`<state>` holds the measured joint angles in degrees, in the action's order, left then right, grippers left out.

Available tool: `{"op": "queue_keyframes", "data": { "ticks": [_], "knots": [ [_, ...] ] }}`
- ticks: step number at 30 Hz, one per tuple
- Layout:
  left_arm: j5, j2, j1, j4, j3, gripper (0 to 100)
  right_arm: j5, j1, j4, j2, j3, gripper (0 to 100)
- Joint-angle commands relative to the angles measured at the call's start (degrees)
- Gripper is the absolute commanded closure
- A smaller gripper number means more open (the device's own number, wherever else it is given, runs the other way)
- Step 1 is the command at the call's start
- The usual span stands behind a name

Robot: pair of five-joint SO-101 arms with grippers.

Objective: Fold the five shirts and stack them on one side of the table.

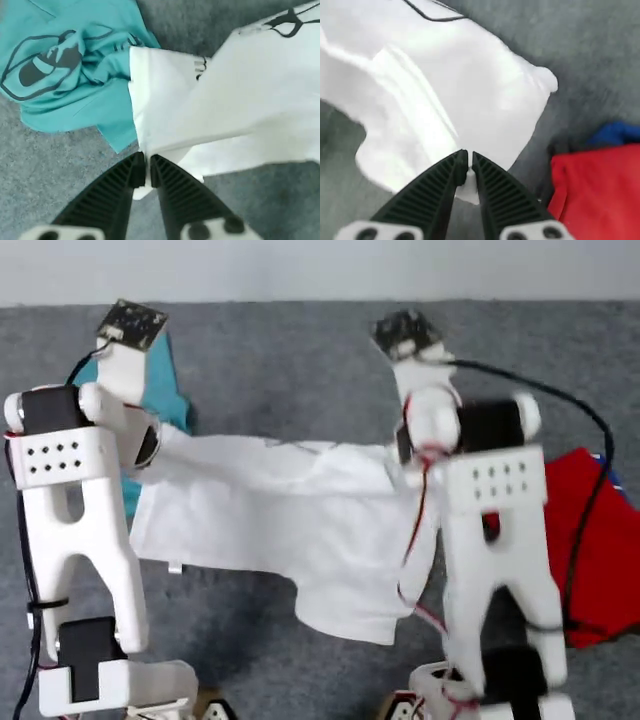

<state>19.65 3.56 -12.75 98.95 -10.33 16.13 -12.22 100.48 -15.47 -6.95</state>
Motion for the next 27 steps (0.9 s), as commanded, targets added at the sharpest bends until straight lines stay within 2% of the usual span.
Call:
{"op": "queue_keyframes", "data": {
  "ticks": [1,5,13,20,27],
  "knots": [
    [2.4,0.4,-0.5,1.5,-2.2,99,2.2,-0.4,1.5,-8.4,7.4,98.8],
    [2.5,0.7,-0.4,1.5,-1.0,99,3.9,0.0,1.8,-12.9,13.1,98.8],
    [2.7,0.9,-0.4,1.4,10.5,99,9.7,-0.5,1.4,-15.9,22.0,98.8],
    [2.7,0.9,-0.8,1.4,13.4,99,9.8,-0.6,1.5,-16.3,25.1,98.8],
    [2.7,0.9,-0.8,1.4,13.4,99,11.2,-7.9,2.0,-19.9,29.0,98.8]
  ]
}}
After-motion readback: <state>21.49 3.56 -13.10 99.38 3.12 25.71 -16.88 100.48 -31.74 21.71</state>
